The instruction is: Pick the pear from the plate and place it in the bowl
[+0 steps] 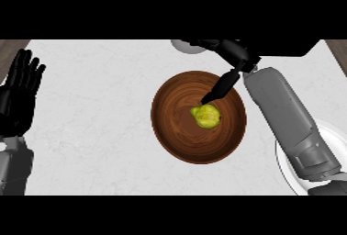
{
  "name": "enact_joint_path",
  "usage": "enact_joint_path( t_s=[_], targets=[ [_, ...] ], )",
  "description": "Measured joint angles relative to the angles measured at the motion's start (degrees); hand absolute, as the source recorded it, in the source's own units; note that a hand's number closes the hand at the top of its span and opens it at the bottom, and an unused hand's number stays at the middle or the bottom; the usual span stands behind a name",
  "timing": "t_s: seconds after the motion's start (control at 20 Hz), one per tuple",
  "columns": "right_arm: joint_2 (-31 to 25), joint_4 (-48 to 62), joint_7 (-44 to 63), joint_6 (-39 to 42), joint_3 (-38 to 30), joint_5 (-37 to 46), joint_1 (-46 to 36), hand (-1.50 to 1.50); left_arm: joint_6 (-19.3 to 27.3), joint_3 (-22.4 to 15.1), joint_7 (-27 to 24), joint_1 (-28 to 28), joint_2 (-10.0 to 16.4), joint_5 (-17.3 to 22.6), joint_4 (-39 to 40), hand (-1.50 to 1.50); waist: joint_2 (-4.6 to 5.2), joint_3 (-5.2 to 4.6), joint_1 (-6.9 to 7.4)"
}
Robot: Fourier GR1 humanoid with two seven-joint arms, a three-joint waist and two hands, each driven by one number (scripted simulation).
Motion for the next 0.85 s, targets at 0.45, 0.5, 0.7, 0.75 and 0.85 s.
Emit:
enact_joint_path(
  t_s=[0.45,0.5,0.7,0.75,0.85],
  targets=[
    [-9.88,16.45,-4.60,3.67,-10.33,-4.10,-6.45,-1.50,0.03,-1.15,0.33,-1.51,-0.74,-0.38,-0.27,0.00,0.94,0.06,1.57],
    [-11.38,17.93,-5.29,4.78,-11.18,-4.49,-7.10,-1.50,0.34,-1.37,0.44,-1.85,-0.95,-0.61,-0.36,0.00,1.08,0.07,1.83],
    [-16.66,22.73,-6.91,7.71,-13.32,-5.16,-8.56,-1.50,-0.21,-1.70,-0.10,-1.90,-1.12,-0.42,-0.89,0.00,1.62,0.13,3.04],
    [-16.92,23.62,-7.06,7.64,-13.59,-5.20,-9.04,-1.50,-0.02,-1.96,-0.40,-2.41,-1.43,-0.65,-0.45,0.00,1.80,0.14,3.23],
    [-18.93,24.89,-7.65,8.36,-14.02,-5.27,-8.80,-1.50,-0.07,-2.13,0.22,-2.81,-1.34,-0.61,-0.74,0.00,2.06,0.20,3.73]
  ],
)
